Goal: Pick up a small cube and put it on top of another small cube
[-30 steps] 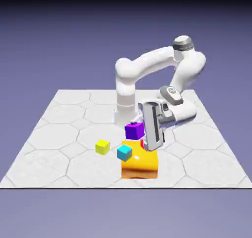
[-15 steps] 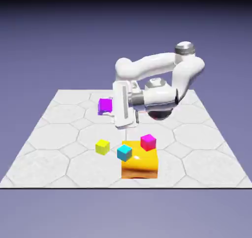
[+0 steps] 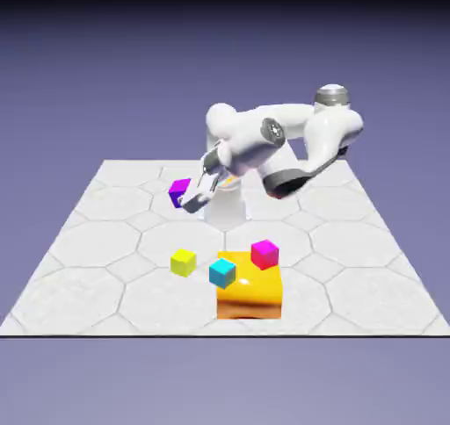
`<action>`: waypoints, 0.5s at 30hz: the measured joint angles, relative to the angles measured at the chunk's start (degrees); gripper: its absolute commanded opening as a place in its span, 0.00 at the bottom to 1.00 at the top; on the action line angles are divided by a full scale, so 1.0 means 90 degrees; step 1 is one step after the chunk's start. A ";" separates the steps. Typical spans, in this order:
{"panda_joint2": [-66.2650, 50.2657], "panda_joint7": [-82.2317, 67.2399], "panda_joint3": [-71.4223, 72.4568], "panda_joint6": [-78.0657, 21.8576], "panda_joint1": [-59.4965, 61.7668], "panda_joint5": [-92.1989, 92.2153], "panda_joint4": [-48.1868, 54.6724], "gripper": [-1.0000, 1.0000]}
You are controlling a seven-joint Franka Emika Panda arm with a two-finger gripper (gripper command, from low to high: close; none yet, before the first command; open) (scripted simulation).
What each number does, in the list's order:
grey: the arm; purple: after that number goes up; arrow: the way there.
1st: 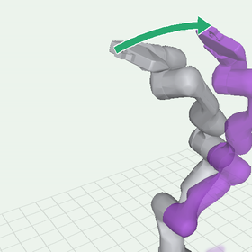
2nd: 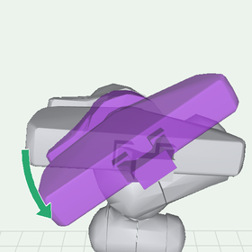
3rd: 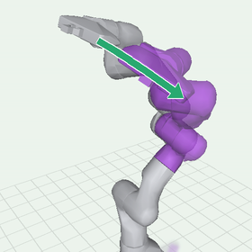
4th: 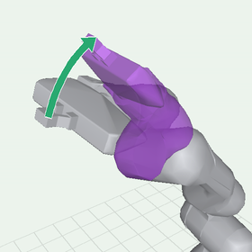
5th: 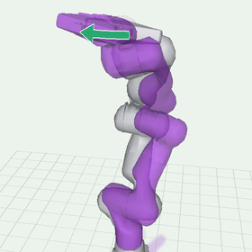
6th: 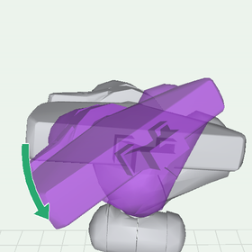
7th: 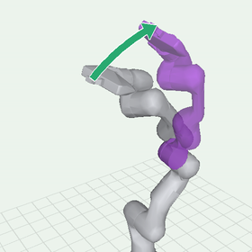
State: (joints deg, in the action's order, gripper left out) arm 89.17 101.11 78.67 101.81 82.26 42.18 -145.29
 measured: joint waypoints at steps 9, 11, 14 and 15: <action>0.0527 0.0312 -0.0466 -0.1537 0.0029 0.2489 -0.0351 0.00; 0.0644 0.0381 -0.0570 -0.1878 0.0035 0.3043 -0.0429 0.00; 0.0820 0.0484 -0.0725 -0.2390 0.0045 0.3873 -0.0547 0.00; 0.0878 0.0519 -0.0777 -0.2561 0.0048 0.4149 -0.0586 0.00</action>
State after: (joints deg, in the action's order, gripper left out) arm 97.08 105.78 71.68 78.76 82.69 79.53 -150.56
